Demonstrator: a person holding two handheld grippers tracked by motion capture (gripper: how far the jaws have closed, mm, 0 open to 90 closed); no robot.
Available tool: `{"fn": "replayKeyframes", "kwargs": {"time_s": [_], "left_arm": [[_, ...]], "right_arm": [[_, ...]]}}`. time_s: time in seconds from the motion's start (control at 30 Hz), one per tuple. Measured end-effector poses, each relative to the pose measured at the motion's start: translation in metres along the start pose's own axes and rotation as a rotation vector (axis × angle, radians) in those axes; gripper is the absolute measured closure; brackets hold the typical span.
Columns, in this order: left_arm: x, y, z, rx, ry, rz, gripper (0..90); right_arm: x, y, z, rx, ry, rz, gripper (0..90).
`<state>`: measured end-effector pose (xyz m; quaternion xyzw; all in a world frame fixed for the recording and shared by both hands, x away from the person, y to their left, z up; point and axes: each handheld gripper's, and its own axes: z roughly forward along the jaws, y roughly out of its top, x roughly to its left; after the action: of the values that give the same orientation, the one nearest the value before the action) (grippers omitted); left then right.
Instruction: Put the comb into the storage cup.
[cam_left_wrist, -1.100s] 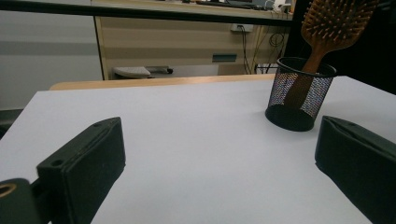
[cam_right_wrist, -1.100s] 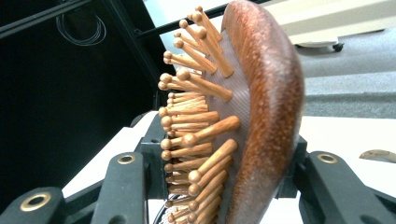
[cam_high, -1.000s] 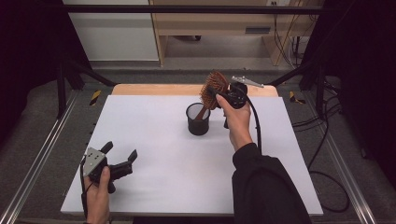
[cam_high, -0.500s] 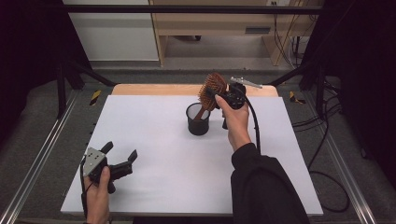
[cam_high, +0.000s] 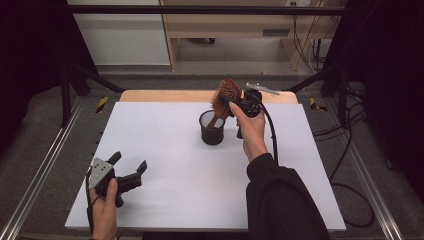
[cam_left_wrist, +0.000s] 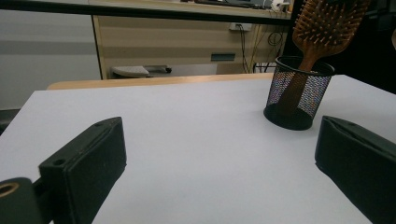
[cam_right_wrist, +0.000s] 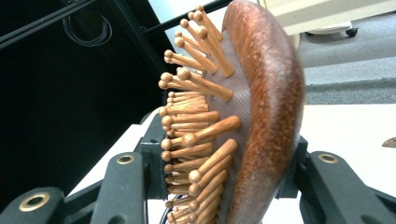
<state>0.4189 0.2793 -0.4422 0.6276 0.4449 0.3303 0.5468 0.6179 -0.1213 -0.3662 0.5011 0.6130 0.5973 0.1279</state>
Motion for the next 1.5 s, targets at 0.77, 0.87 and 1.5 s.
{"fn": "replayKeyframes", "kwargs": {"time_s": [0.77, 0.87, 1.5], "left_arm": [[0.000, 0.000, 0.000, 0.000, -0.003, 0.000, 2.0], [0.000, 0.000, 0.000, 0.000, -0.003, -0.001, 2.1], [-0.001, 0.000, 0.001, 0.001, -0.004, 0.000, 2.1]], "right_arm": [[-0.002, -0.005, 0.005, 0.012, -0.002, 0.014, 50.7], [-0.003, -0.005, 0.005, 0.010, -0.001, 0.014, 50.6], [-0.017, -0.009, 0.001, 0.002, 0.003, 0.069, 49.2]]}}
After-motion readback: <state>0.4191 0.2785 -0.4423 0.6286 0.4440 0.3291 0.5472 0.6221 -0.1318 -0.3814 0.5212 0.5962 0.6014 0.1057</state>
